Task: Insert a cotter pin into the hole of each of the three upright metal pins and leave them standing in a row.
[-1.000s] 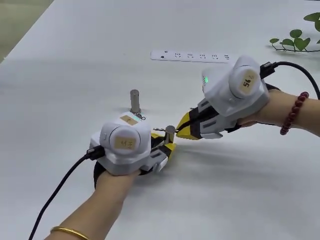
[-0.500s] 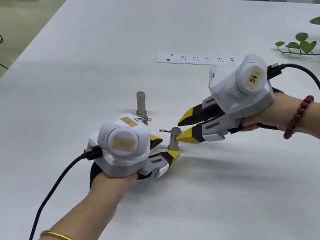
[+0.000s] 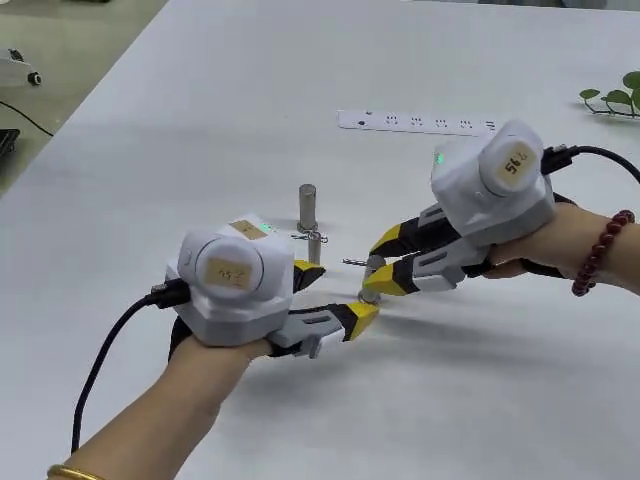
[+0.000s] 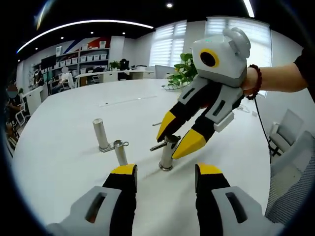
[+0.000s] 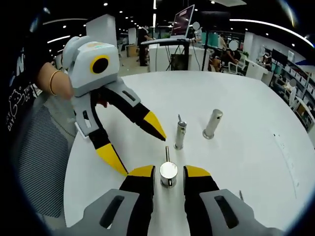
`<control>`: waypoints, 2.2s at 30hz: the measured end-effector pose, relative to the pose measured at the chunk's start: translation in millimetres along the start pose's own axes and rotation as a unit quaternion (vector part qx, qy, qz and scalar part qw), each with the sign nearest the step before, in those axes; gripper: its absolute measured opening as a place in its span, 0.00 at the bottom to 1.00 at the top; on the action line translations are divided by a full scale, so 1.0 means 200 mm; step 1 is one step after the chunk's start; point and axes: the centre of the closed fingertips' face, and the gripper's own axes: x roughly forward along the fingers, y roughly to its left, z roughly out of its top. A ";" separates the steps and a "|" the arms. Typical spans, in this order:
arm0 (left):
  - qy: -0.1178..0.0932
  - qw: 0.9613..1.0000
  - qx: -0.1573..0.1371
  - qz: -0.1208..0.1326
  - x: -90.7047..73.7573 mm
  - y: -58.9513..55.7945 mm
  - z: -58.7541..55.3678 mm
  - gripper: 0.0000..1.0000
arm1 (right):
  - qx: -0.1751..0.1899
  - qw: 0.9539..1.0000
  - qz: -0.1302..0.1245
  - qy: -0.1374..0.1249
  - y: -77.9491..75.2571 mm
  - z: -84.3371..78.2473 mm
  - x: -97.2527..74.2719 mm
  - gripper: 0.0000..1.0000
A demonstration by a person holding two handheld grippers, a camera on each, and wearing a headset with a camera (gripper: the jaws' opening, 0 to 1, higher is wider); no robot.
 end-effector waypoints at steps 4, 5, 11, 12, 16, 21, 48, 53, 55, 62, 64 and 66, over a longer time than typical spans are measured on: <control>0.003 1.000 0.001 0.007 -0.03 0.00 0.00 0.52 | 0.008 1.000 0.003 0.002 0.00 -0.02 0.02 0.17; -0.001 1.000 0.000 0.007 -0.04 0.00 0.01 0.53 | 0.009 1.000 0.003 0.001 0.00 -0.02 0.02 0.17; -0.019 1.000 0.001 0.013 -0.08 0.01 0.05 0.62 | 0.018 1.000 0.001 0.000 -0.01 -0.03 0.04 0.14; -0.021 1.000 0.001 0.014 -0.09 0.01 0.05 0.64 | 0.018 1.000 0.001 0.000 -0.01 -0.03 0.04 0.13; -0.026 0.999 0.003 0.020 -0.11 0.02 0.06 0.69 | 0.020 1.000 0.003 -0.003 -0.01 -0.02 0.04 0.10; -0.028 0.999 0.004 0.022 -0.13 0.03 0.06 0.75 | 0.031 1.000 0.005 -0.003 -0.01 -0.02 0.05 0.10; -0.018 1.000 0.003 0.022 -0.14 0.06 0.02 0.85 | -0.036 0.999 0.039 0.002 -0.02 -0.01 0.02 0.09; -0.023 1.000 0.000 0.020 -0.14 0.07 0.03 0.87 | -0.039 0.999 0.037 0.005 -0.04 -0.01 0.01 0.09; -0.025 0.999 0.000 0.020 -0.14 0.07 0.03 0.88 | -0.040 0.999 0.036 0.008 -0.05 -0.01 0.02 0.09; -0.034 0.999 -0.004 0.021 -0.14 0.07 0.05 0.93 | -0.039 0.999 0.036 0.008 -0.09 -0.01 0.02 0.09; -0.034 0.999 -0.002 0.023 -0.14 0.07 0.05 0.94 | -0.038 0.999 0.036 0.007 -0.10 0.00 0.02 0.09; -0.034 0.999 0.002 0.026 -0.14 0.08 0.06 0.95 | -0.039 0.998 0.038 0.009 -0.11 0.00 0.03 0.09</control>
